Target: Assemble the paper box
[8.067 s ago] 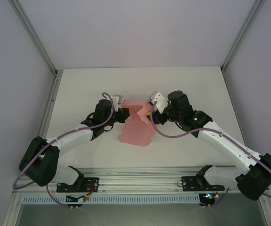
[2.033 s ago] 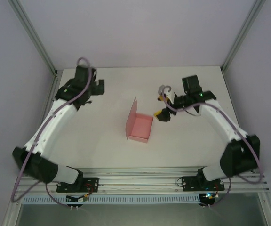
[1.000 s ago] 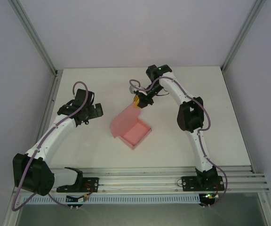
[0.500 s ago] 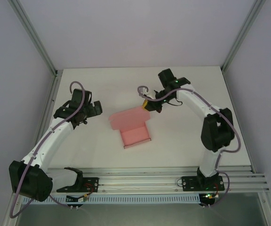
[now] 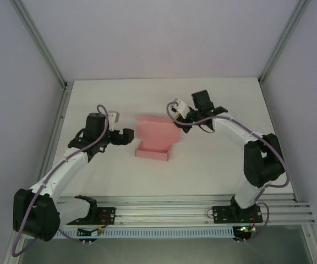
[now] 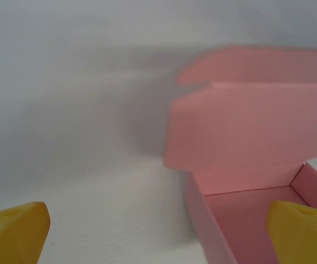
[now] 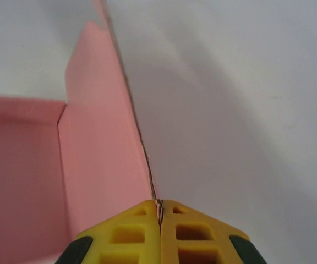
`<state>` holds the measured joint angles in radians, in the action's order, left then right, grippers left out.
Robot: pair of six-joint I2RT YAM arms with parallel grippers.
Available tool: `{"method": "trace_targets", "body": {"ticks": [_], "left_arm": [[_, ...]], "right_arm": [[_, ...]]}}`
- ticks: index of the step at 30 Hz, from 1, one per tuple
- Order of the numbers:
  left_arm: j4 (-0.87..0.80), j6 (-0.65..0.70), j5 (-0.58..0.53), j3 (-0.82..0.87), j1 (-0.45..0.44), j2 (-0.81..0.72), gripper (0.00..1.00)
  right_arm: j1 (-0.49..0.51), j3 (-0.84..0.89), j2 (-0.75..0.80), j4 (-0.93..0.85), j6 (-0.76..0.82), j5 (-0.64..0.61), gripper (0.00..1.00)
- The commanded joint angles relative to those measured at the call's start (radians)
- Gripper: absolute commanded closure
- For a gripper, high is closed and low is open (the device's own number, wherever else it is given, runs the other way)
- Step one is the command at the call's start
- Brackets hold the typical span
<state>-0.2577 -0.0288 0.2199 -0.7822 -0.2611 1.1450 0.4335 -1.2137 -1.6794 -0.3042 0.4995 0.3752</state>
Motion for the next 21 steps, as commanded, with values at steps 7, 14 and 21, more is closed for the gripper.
{"method": "trace_targets", "body": {"ticks": [7, 14, 21], "left_arm": [[0.08, 0.231, 0.182, -0.078, 0.01, 0.106, 0.01], [0.054, 0.319, 0.222, -0.116, 0.011, 0.154, 0.01], [0.033, 0.414, 0.203, -0.169, 0.019, 0.235, 0.05]], "right_arm": [[0.001, 0.092, 0.135, 0.135, 0.007, 0.077, 1.0], [-0.002, 0.076, 0.156, 0.128, 0.072, 0.131, 0.98], [-0.008, 0.04, 0.101, 0.075, 0.099, 0.119, 0.92]]}}
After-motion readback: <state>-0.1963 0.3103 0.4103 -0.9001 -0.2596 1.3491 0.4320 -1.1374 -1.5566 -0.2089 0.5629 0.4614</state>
